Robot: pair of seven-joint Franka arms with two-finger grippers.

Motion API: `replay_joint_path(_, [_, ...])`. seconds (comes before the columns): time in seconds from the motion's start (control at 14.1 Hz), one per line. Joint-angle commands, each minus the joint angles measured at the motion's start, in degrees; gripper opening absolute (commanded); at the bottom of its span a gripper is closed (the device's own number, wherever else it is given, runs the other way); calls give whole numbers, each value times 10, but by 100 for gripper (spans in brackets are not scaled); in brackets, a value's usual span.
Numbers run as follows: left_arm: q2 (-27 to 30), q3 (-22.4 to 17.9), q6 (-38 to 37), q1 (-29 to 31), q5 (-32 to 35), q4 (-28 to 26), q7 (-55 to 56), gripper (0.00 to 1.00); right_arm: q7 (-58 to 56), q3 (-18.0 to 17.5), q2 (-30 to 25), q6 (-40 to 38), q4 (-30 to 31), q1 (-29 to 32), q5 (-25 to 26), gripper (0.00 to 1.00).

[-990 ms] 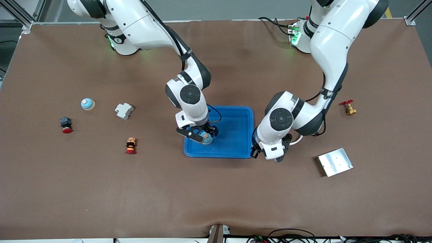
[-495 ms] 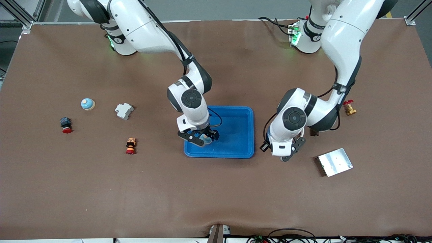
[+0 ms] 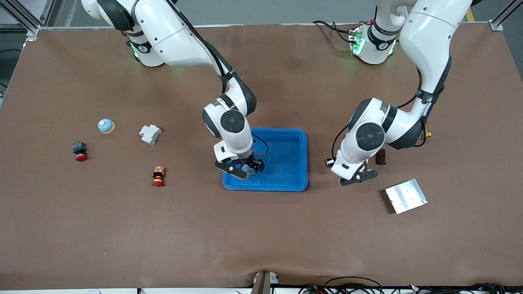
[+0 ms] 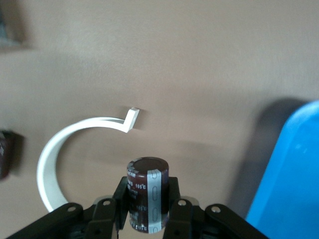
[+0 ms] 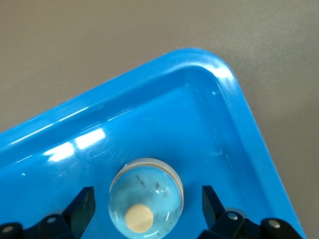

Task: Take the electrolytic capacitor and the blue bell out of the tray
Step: 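Grasp the second capacitor with the left gripper while the right gripper grasps the bell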

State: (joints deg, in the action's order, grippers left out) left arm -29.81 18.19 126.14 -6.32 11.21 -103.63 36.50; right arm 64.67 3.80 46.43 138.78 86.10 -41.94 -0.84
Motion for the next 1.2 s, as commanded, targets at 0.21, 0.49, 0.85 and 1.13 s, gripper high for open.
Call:
replay_joint_path(0.21, [26, 4, 22, 24, 14, -41, -150, 0, 45, 7, 16, 11, -18, -9, 13, 0])
replay_joint_path(0.49, [26, 5, 57, 40, 44, -60, -184, 0, 42, 6, 7, -1, -31, -9, 8, 0])
replay_joint_path(0.85, [23, 8, 77, 39, 44, -83, -183, 0, 33, 5, -9, -86, -73, -2, 11, 0])
replay_joint_path(1.13, [19, 24, 81, 40, 42, -91, -170, 0, -21, 7, -40, -128, -72, 23, 11, 0])
